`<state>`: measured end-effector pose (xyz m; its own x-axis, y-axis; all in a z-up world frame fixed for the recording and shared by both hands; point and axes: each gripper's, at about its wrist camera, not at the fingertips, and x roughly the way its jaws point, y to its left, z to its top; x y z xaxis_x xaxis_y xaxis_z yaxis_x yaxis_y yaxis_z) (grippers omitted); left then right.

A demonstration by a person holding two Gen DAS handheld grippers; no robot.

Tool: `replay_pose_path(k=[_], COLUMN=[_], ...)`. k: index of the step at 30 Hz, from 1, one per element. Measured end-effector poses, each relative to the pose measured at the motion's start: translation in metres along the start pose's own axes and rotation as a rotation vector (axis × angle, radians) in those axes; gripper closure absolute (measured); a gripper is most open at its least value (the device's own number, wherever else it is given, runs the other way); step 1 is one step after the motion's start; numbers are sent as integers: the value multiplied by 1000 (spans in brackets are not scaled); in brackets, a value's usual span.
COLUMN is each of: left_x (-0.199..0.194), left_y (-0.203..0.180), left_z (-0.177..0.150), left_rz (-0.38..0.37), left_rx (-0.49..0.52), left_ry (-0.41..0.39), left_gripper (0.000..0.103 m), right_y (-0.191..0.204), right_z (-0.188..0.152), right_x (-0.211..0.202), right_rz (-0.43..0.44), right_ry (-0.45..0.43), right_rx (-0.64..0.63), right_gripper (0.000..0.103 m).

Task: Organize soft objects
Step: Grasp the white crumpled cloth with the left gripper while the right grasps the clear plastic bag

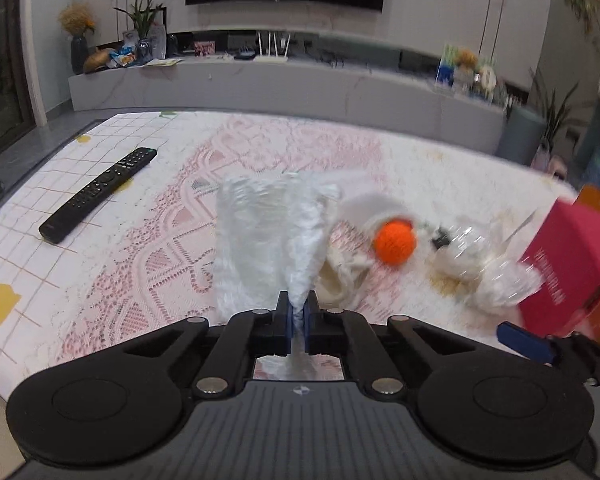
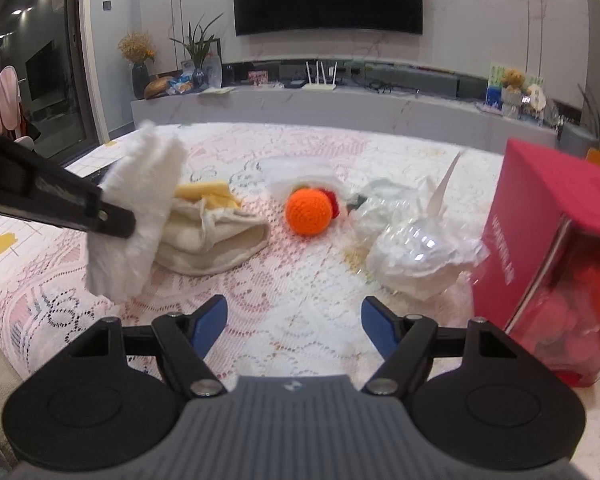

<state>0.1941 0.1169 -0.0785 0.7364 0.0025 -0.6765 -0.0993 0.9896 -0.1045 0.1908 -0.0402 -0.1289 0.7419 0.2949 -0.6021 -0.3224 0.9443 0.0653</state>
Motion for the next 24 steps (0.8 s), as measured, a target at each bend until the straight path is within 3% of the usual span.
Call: replay_pose_path(k=[6, 7, 10, 14, 19, 24], left_x=[-27, -30, -34, -15, 4, 13], left_y=[-1, -2, -3, -1, 5, 5], left_z=[-10, -11, -9, -9, -15, -17], left_rz=[-138, -145, -161, -175, -139, -92], left_rx=[-87, -90, -90, -94, -103, -106], left_ry=[-91, -109, -151, -89, -14, 17], left_gripper=[98, 98, 98, 98, 97, 87], right_y=[4, 5, 6, 10, 18, 20], right_z=[14, 17, 22, 18, 6, -4], right_x=[-19, -18, -5, 19, 44, 65], right_rz=[-147, -179, -230, -319, -423, -479], right_ry=[-126, -139, -140, -113, -89, -37], right_rx=[-116, -143, -205, -305, -408, -466], right_gripper=[25, 21, 20, 20, 21, 29])
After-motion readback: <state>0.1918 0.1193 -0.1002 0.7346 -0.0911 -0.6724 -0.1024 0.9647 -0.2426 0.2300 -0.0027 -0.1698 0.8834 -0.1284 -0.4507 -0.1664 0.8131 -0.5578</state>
